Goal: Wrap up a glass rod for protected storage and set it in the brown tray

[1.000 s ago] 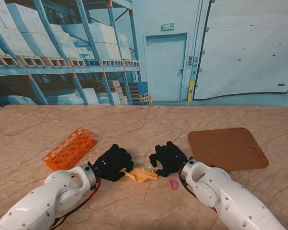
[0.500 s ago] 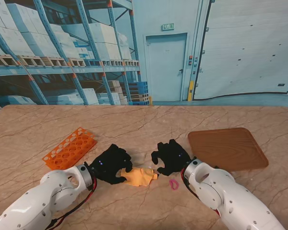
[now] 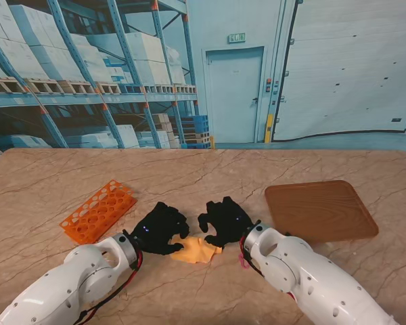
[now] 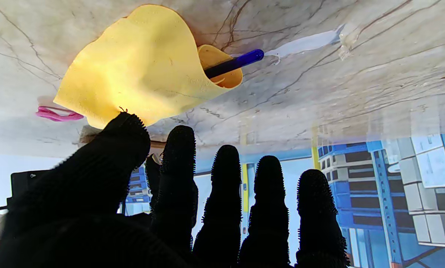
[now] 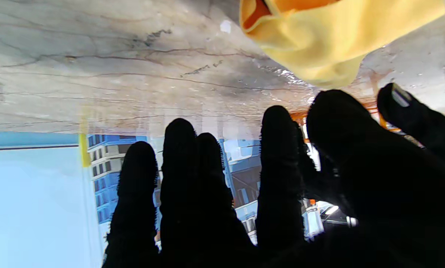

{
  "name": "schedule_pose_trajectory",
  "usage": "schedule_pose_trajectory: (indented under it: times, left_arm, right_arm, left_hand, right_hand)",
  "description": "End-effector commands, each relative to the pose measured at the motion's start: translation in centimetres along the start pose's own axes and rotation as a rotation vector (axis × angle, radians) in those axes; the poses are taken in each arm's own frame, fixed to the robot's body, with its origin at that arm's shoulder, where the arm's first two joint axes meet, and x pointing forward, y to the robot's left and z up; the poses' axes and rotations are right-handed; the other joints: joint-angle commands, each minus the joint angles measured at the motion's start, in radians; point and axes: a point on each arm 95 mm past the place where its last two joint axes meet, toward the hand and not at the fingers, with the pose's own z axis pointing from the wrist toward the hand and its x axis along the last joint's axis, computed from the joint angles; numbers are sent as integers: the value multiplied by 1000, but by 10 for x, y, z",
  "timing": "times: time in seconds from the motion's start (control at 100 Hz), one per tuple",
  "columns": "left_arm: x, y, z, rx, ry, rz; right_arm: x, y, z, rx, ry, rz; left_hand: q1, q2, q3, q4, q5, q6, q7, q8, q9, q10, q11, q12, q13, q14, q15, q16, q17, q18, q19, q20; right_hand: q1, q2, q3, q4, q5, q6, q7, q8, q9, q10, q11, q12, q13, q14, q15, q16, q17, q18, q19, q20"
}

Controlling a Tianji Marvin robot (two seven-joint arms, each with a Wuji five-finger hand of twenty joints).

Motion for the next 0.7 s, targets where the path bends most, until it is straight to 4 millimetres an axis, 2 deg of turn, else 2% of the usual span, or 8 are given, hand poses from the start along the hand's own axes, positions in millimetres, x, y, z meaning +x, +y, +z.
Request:
schedule_pose_trajectory:
  times: [0.0, 0.04, 0.08, 0.09, 0.12, 0.35, 0.51, 0.69]
  left_arm:
    - [3, 3, 2, -12, -6, -1]
    - [3, 4, 3, -17, -13, 3]
    - [3, 5, 4, -22, -21, 6]
    - [3, 6, 4, -23, -23, 7]
    - [4, 6, 4, -25, -27, 7]
    - [3, 10, 7, -45, -41, 20]
    - [4, 10, 9, -54, -53, 7]
    - [4, 11, 13, -71, -83, -2]
  right_arm:
    - [7, 3, 5, -12, 39, -26]
    - [8, 2, 6, -11, 54, -47]
    - [10, 1, 8, -8, 65, -64]
    - [10, 1, 8, -7, 67, -67]
    - [11, 0, 9, -3, 73, -75]
    - [13, -7, 13, 49, 75, -115]
    - [13, -12, 15, 93, 70, -157]
    - [11, -18, 14, 147, 50, -215]
  left_hand:
    - [38, 15, -3, 1, -9, 25, -11, -14, -21, 21, 6, 0, -14, 20, 15, 8, -15, 6, 23, 14]
    - [36, 16, -2, 2, -7, 32, -19, -19, -21, 23, 6, -1, -16, 24, 16, 7, -16, 6, 27, 14]
    - [28, 19, -1, 4, -3, 40, -31, -24, -21, 27, 5, -1, -17, 28, 19, 7, -17, 7, 32, 13]
    - [24, 21, 0, 5, -1, 45, -36, -25, -20, 29, 5, -2, -17, 29, 20, 7, -17, 8, 34, 13]
    - [17, 25, 0, 6, 0, 50, -42, -27, -20, 31, 5, -2, -18, 31, 21, 7, -16, 6, 37, 13]
    - [1, 36, 1, 13, 14, 66, -71, -24, -10, 38, 8, 0, -15, 42, 30, 9, -11, 8, 60, 17]
    - [3, 37, 0, 12, 20, 66, -77, -22, -7, 41, 6, -1, -15, 43, 28, 6, -13, 10, 60, 13]
    - [42, 9, 12, 8, 25, 64, -79, -25, 0, 43, 3, -2, -10, 45, 27, 5, -13, 11, 59, 10]
  right_hand:
    - [-11, -40, 10, -1, 27, 32, -4, -19, 9, 14, 24, -6, 16, 16, 23, -13, -9, 26, 7, 27]
    - [-37, -46, 4, -2, 44, 66, -62, 7, 5, 19, 25, -8, 13, 19, 25, -17, -10, 30, 11, 21]
    - [-74, -26, -25, 45, 56, 117, -176, 81, -5, 26, 25, -8, 5, 24, 27, -17, -14, 34, 15, 14]
    - [-81, -20, -33, 62, 59, 127, -209, 126, -8, 28, 24, -7, 3, 25, 26, -17, -15, 35, 16, 13]
    - [-91, -23, -60, 73, 50, 152, -254, 163, -20, 36, 20, -8, -6, 30, 24, -18, -18, 38, 17, 12]
    - [-105, 3, -237, 94, 47, 207, -341, 180, -52, 63, 8, -7, -33, 55, 21, -14, -31, 46, 24, 16]
    - [-123, -25, -278, 106, 29, 213, -361, 182, -66, 58, -3, -10, -41, 47, 11, -16, -32, 44, 24, 16]
    - [-83, -38, -288, 112, -5, 226, -400, 181, -98, 50, -22, -12, -53, 34, -16, -24, -30, 30, 14, 12]
